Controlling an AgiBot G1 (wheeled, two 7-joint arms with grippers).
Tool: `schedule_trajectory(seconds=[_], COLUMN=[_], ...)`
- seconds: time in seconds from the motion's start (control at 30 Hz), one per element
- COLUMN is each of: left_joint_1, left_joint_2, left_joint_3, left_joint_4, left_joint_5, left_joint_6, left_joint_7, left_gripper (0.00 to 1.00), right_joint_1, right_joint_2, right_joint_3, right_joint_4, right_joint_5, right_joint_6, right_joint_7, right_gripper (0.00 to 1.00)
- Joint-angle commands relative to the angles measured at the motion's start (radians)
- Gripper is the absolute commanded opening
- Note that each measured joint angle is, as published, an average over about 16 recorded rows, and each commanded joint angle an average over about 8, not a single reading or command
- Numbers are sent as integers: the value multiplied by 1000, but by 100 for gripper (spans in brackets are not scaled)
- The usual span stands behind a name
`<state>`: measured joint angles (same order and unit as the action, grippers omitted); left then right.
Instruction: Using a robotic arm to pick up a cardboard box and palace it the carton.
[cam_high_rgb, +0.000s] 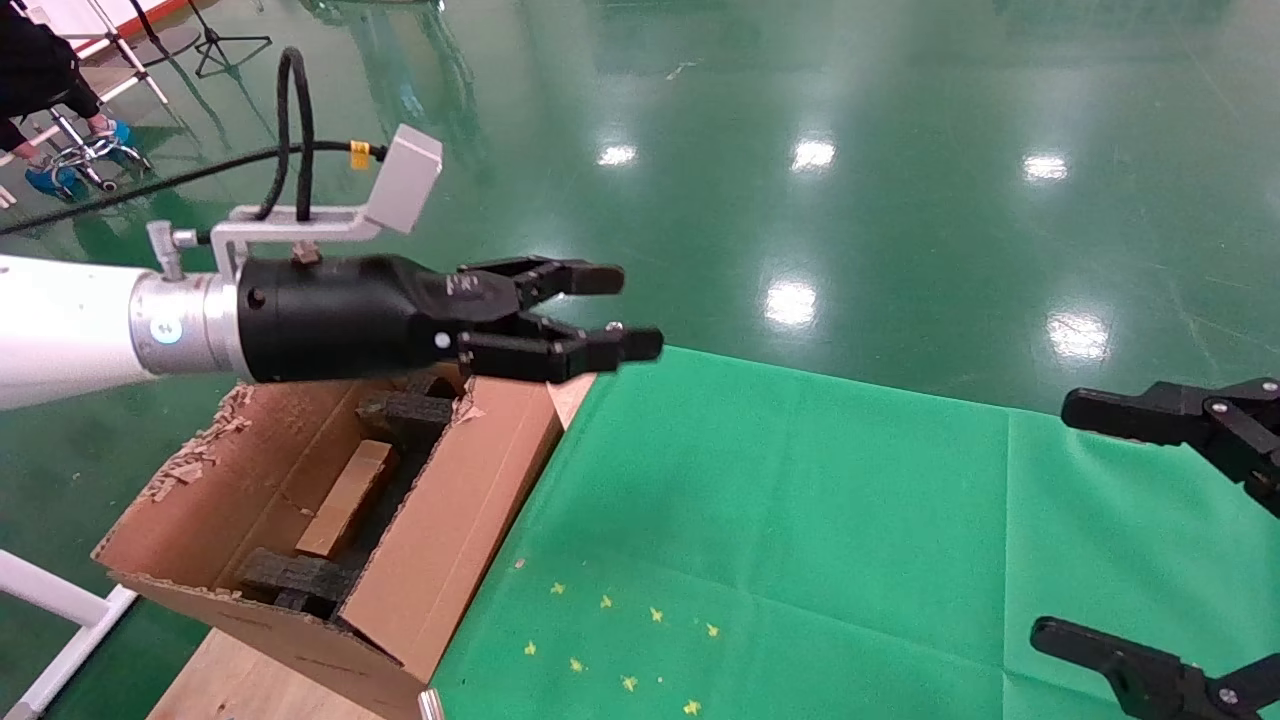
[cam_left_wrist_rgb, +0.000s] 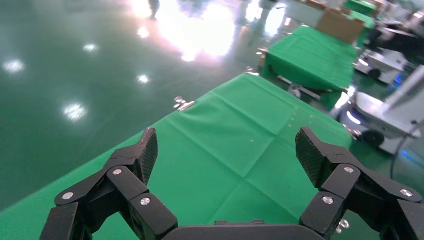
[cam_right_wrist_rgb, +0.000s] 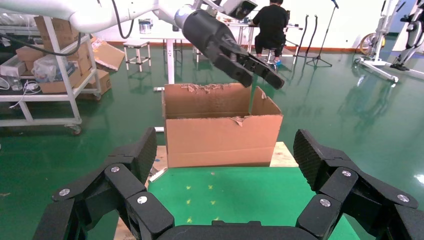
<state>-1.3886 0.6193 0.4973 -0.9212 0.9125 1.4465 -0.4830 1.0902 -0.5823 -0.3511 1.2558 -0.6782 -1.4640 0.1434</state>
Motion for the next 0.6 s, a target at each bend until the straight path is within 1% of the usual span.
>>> schedule_trajectory(seconds=[0.03, 0.6], left_joint_1=[29, 272], left_joint_2=[-1, -7], left_joint_3=[-20, -189], left_joint_4=[-33, -315], left_joint_5=[-17, -158], left_joint_6=[4, 43], left_joint_7=[27, 256], left_gripper=[100, 100], right_joint_1=[0, 0], right_joint_2=[0, 0], right_joint_3=[0, 0], right_joint_4=[0, 0], right_joint_5=[0, 0], right_joint_6=[0, 0], right_joint_7=[0, 0], right_gripper=[100, 100])
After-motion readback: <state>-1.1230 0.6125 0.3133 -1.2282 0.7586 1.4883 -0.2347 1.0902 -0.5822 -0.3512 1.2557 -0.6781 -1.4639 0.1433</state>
